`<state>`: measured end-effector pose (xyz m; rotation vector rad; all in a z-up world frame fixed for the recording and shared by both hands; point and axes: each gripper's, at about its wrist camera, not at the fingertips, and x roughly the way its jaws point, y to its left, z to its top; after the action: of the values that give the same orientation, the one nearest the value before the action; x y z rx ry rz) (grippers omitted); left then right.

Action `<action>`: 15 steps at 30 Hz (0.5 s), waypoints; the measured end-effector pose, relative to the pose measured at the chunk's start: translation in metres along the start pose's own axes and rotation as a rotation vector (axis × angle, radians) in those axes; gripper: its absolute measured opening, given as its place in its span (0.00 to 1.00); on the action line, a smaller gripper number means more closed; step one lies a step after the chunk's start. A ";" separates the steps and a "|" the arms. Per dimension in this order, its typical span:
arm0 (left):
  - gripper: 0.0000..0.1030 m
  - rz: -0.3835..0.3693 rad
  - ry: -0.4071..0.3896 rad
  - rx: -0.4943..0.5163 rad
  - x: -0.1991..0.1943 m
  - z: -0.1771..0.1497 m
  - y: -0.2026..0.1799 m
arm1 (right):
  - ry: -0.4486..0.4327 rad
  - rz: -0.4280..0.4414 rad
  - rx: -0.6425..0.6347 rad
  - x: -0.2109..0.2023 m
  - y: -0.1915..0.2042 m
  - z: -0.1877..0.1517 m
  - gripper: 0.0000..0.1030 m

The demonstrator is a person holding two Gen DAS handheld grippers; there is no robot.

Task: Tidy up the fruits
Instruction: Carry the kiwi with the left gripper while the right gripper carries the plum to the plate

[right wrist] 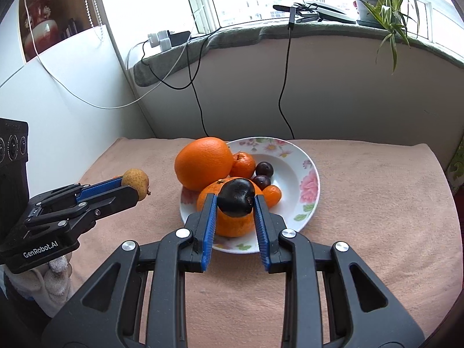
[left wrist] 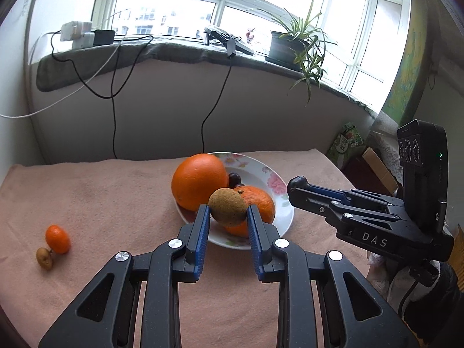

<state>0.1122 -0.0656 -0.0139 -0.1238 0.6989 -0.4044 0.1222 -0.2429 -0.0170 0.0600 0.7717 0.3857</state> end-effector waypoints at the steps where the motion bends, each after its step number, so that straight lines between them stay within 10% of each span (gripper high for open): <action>1: 0.24 -0.002 0.001 0.005 0.003 0.002 -0.003 | 0.000 -0.002 0.004 0.000 -0.004 0.001 0.26; 15: 0.24 -0.007 0.028 0.058 0.049 0.031 -0.024 | 0.017 -0.013 0.042 0.024 -0.044 0.019 0.26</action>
<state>0.1587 -0.1076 -0.0134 -0.0661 0.7143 -0.4338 0.1643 -0.2733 -0.0279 0.0910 0.7970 0.3586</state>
